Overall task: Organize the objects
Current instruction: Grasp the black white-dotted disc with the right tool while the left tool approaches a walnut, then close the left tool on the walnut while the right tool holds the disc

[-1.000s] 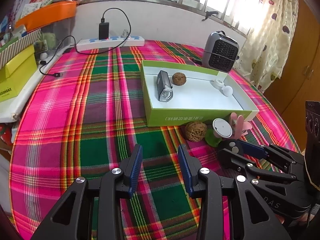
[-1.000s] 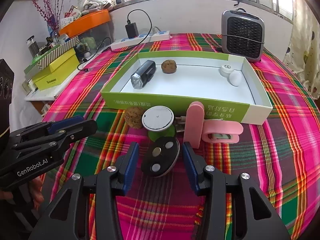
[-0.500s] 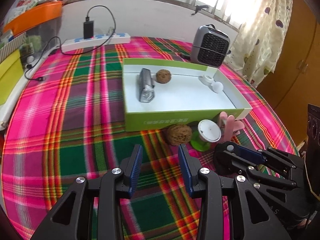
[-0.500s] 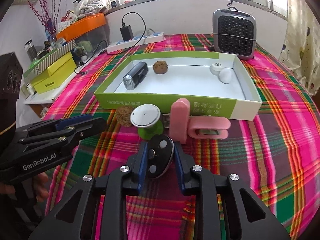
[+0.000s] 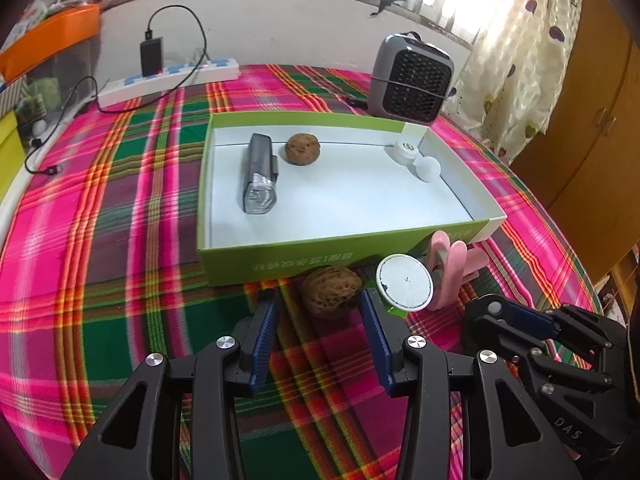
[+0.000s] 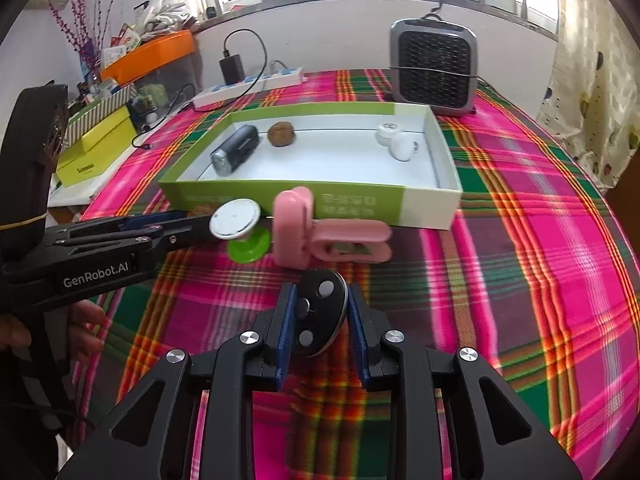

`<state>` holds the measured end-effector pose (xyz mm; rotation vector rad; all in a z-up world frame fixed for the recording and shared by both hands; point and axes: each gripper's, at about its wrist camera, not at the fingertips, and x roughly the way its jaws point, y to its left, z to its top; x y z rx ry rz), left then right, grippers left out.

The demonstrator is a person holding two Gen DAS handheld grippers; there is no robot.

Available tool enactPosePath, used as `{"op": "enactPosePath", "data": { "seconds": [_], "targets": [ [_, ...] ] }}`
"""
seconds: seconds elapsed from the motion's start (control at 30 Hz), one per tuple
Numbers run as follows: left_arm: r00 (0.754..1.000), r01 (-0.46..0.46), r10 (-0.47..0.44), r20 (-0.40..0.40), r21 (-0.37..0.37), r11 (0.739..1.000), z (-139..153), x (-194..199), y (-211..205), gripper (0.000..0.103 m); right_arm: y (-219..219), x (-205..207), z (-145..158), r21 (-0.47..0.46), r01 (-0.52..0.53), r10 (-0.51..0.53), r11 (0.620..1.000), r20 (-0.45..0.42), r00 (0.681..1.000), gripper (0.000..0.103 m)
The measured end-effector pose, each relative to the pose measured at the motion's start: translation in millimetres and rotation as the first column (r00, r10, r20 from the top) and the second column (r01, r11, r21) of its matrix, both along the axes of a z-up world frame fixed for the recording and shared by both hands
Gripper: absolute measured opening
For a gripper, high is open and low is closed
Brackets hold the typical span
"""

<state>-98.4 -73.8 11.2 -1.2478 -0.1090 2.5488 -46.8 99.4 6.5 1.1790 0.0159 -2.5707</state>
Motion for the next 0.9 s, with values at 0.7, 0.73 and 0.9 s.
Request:
{"op": "enactPosePath", "data": {
  "seconds": [0.7, 0.73, 0.9],
  "targets": [
    [0.999, -0.033, 0.033, 0.004, -0.035, 0.999, -3, -11, 8, 0.040, 18, -12, 0, 0.003, -0.004, 0.004, 1.000, -0.006, 1.000, 0.027],
    [0.999, -0.036, 0.036, 0.004, -0.032, 0.999, -3, -11, 8, 0.040, 18, -12, 0, 0.002, -0.005, 0.005, 1.000, -0.006, 1.000, 0.027],
    [0.999, -0.049, 0.049, 0.001, -0.043, 0.998, -3, -11, 8, 0.035, 18, -13, 0, -0.005, -0.012, 0.012, 1.000, -0.007, 1.000, 0.027]
  ]
}}
